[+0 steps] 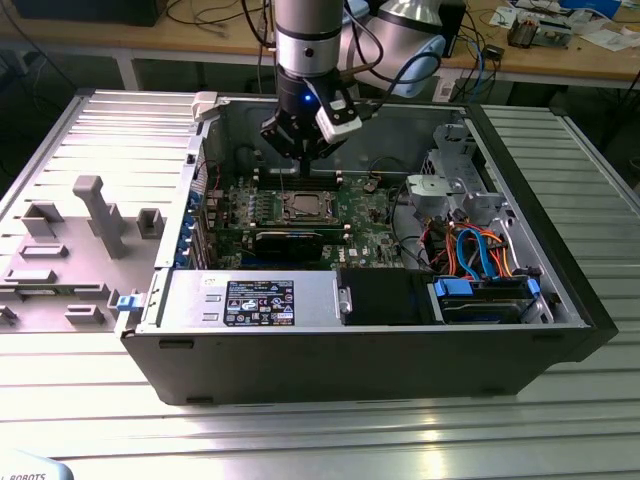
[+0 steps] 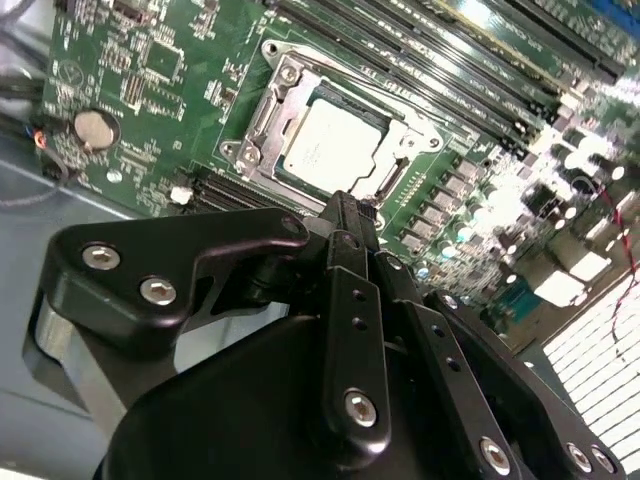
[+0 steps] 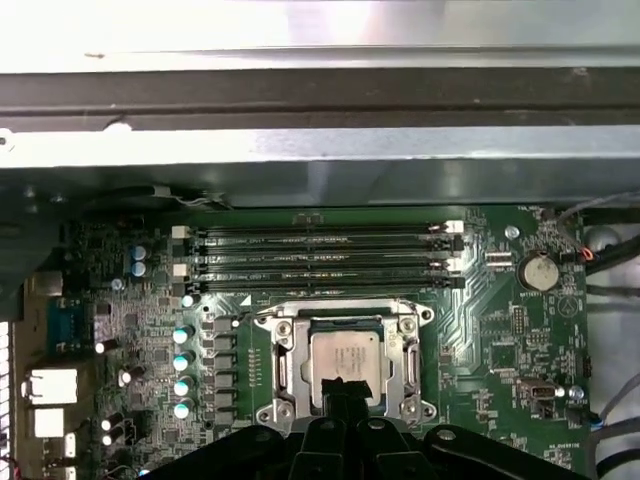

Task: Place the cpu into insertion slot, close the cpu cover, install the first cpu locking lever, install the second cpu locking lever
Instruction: 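Install the first cpu locking lever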

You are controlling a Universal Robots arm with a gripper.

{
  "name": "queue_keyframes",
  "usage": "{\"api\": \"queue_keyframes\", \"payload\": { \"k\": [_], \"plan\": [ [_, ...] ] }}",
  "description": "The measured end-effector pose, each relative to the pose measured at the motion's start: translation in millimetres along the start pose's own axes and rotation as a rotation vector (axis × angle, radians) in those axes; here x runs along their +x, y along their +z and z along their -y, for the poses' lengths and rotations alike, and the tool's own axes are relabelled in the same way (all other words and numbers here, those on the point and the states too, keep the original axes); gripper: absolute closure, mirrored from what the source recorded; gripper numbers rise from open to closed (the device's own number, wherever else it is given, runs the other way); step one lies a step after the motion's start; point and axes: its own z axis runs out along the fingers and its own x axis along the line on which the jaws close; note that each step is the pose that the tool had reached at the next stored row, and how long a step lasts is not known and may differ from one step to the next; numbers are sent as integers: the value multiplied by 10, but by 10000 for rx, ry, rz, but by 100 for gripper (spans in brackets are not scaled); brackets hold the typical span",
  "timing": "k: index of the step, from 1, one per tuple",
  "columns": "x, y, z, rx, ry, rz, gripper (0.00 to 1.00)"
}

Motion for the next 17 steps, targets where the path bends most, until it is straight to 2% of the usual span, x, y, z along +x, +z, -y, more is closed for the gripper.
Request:
{"api": "queue_keyframes", "payload": {
  "k": [3, 13, 17],
  "plan": [
    [0, 2, 0, -12, -426, -5, 89],
    [1, 2, 0, -12, -460, -6, 89],
    [20, 2, 0, -13, -459, -5, 89]
  ]
}}
